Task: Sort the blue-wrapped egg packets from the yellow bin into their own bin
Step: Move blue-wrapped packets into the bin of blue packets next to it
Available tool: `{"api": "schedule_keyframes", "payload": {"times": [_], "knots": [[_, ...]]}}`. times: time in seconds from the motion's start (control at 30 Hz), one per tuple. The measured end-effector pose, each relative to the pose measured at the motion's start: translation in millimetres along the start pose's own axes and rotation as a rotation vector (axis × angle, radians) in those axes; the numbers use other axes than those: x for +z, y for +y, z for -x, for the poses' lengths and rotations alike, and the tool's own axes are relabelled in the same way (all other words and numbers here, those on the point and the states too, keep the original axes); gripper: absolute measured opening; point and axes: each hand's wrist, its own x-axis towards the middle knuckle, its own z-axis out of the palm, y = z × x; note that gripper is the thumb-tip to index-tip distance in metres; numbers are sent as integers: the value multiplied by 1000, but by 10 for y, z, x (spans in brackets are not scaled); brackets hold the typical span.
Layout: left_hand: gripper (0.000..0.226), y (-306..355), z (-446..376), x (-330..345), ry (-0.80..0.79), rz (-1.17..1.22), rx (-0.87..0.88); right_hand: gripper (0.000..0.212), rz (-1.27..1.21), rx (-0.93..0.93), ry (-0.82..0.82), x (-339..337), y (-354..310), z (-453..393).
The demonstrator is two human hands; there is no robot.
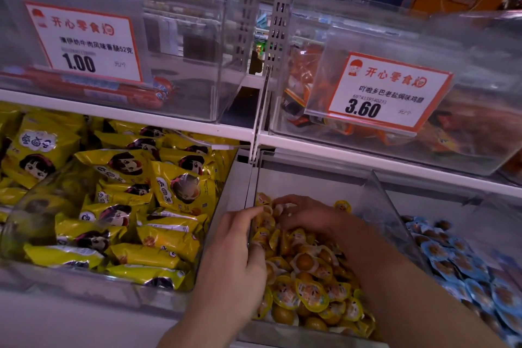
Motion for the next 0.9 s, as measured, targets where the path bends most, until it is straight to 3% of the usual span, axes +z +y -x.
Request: {"api": "schedule_keyframes", "payload": {"times": [0.07,0.17,0.27,0.37,0.47,0.53,0.63,0.73,0.83,0.9], "knots": [[56,-7,-8,-3,1,5,9,40,-118,-20,-108,-23,-19,51],[57,-20,-16,0,-5,8,7,29,29,-24,-197,-72,-142,115],[57,-22,-14,-2,-5,-3,14,48,278,42,-227,-33,-293,141],[57,-22,-8,2,-7,0,15,39,475,20,-122,127,-331,52],[57,-18,-9,5,-2,-5,9,26,397,29,-23,225,-317,27],[57,-14,-17,15,13,-8,11,28,288,11,87,247,-267,74],[53,19,-12,30,36,-46,7,25,-88,-76,196,254,-240,262],[45,59,5,39,120,-200,141,16,-298,-130,261,130,-311,502],[40,152,28,41,170,-246,292,14,-131,-107,418,-104,-394,820],[39,214,56,65,143,-252,350,12,136,-154,287,-171,-427,1069]]}}
